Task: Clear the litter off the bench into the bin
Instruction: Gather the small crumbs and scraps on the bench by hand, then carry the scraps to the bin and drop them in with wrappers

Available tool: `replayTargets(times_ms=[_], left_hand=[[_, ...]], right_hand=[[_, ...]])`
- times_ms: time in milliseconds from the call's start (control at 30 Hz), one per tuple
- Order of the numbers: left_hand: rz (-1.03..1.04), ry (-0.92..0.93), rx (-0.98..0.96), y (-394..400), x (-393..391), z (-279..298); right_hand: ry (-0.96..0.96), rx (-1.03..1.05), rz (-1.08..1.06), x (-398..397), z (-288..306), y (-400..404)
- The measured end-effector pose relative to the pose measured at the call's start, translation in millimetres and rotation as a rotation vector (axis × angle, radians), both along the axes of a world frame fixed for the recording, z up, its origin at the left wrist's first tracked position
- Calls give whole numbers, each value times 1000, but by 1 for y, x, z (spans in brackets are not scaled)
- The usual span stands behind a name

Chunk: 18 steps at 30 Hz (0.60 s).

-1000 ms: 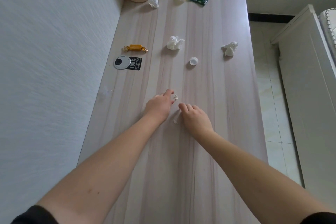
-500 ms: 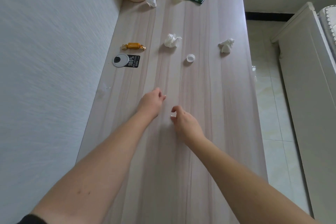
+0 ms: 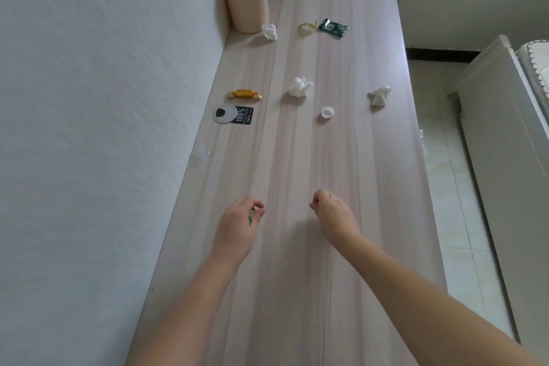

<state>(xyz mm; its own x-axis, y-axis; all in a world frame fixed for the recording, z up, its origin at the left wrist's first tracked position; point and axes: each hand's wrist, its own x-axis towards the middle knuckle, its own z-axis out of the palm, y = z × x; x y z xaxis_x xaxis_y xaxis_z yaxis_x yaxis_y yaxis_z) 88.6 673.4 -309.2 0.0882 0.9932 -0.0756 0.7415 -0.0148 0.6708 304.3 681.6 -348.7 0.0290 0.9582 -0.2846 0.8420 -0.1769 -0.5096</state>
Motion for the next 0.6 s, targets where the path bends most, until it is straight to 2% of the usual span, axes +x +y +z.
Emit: replayTargets(times_ms=[167,333,467,600], left_hand=[[-213,-45,53,-4,27,40],[-393,-56,81,-29,60,69],[-502,-17,133,-59,96,94],[-550,102,267,-99,147,119]], right_hand=[[41,5,-80,51,39,-56],[36,122,-209,97,90,-136],[63,227,-311,134,123,-203],[73,310,-380,180,140,-258]])
